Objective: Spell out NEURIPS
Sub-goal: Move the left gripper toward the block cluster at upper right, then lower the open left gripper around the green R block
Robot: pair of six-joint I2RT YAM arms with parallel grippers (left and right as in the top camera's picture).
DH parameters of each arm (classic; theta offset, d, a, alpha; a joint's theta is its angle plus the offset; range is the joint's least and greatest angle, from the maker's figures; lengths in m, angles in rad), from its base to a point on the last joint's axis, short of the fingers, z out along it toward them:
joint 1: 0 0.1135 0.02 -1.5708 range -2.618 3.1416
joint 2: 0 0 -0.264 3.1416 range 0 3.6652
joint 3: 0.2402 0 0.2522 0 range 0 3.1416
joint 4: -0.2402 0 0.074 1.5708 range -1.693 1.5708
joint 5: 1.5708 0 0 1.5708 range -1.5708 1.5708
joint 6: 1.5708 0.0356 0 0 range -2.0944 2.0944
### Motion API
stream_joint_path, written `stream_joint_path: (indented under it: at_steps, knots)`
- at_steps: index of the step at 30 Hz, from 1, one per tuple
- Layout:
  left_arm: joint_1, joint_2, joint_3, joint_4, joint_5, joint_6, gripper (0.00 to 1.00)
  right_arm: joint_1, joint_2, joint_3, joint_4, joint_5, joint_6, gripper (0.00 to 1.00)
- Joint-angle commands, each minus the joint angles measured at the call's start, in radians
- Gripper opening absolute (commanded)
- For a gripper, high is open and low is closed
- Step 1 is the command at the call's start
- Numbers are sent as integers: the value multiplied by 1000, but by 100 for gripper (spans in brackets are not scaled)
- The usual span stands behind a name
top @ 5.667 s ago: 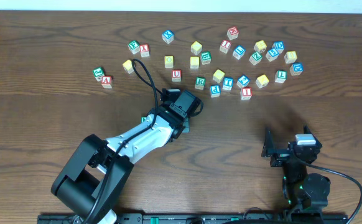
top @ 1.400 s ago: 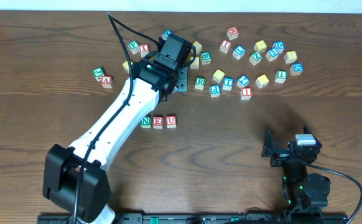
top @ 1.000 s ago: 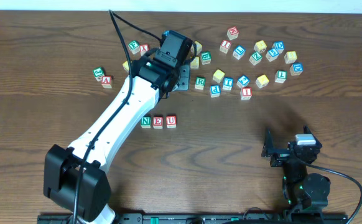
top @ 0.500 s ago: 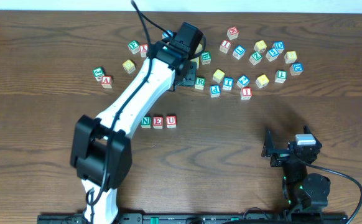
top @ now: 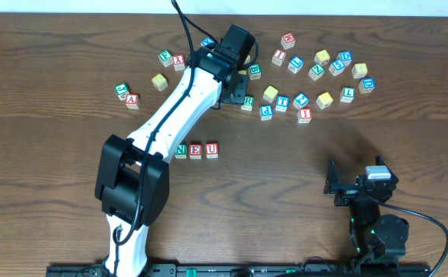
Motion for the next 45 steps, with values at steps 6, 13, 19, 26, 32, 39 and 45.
stream_joint_path:
  at_steps: [6, 13, 19, 26, 32, 39, 45]
  knots:
    - [-58, 27, 26, 76, 10, 14, 65, -6, -3, -1, -5, -2, 17, 99]
    - [-59, 93, 26, 86, 10, 19, 65, -6, -3, -1, -5, -3, 17, 99]
    - [-60, 151, 26, 82, 10, 22, 65, -6, -3, -1, -5, -2, 17, 99]
    - [-60, 156, 26, 105, 10, 22, 65, -6, -3, -1, -5, -2, 17, 99]
    - [-60, 156, 26, 129, 10, 21, 64, -6, -3, -1, -5, -2, 17, 99]
    - [-60, 157, 26, 169, 10, 22, 64, -6, -3, -1, -5, -2, 17, 99]
    - [-61, 173, 26, 180, 11, 22, 62, -6, -3, -1, -5, -2, 17, 99]
